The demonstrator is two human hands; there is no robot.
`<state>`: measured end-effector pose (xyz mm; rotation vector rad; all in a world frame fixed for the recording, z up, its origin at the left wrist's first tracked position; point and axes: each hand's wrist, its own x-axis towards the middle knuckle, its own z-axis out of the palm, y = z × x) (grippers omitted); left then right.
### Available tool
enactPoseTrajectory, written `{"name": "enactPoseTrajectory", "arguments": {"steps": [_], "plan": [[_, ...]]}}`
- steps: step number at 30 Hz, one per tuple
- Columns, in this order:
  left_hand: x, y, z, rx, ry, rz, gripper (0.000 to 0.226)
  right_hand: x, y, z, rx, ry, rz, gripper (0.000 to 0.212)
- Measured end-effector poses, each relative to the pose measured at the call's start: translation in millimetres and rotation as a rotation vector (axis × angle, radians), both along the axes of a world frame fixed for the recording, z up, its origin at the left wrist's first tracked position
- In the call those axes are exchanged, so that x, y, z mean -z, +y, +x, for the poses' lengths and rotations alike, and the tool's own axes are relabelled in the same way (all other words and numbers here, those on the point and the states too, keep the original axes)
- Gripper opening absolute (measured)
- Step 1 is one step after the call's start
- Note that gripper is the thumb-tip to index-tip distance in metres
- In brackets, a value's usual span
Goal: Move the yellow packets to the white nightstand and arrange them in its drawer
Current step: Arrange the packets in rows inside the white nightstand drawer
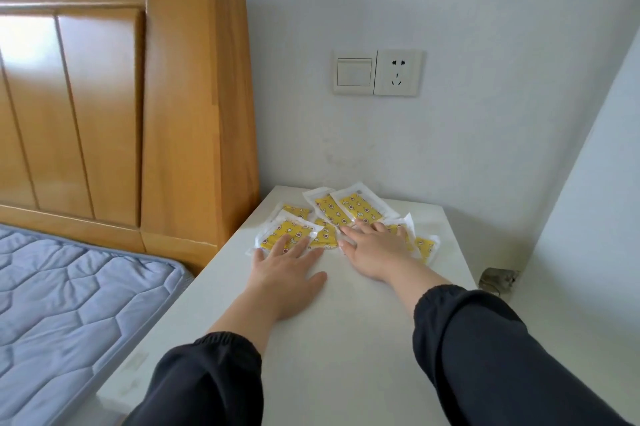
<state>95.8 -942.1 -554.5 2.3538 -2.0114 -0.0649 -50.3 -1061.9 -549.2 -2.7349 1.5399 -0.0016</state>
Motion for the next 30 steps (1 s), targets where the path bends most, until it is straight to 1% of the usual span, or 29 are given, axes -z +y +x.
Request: {"name": "enactPoseTrajectory", "arguments": {"steps": [11,16,24,26,28,30], "plan": [[-5,77,-31,0.006,0.036,0.009,0.054,0,84,-41,-0.051,-0.05,-0.001,0.05],[-6,121,-50,0.012,0.015,0.027,0.055,3,130,-58,-0.079,-0.057,0.005,0.051],[-8,178,-62,-0.003,0.034,0.061,0.054,2,189,-83,-0.193,-0.047,-0.004,0.054],[-11,186,-66,-0.008,0.056,0.081,0.055,1,194,-85,-0.226,-0.085,0.003,0.053],[-15,189,-69,-0.011,0.071,0.103,0.056,-2,199,-87,-0.251,-0.168,-0.017,0.052],[-19,189,-70,-0.014,0.067,0.12,0.057,-7,203,-89,-0.23,-0.259,-0.119,0.049]]}}
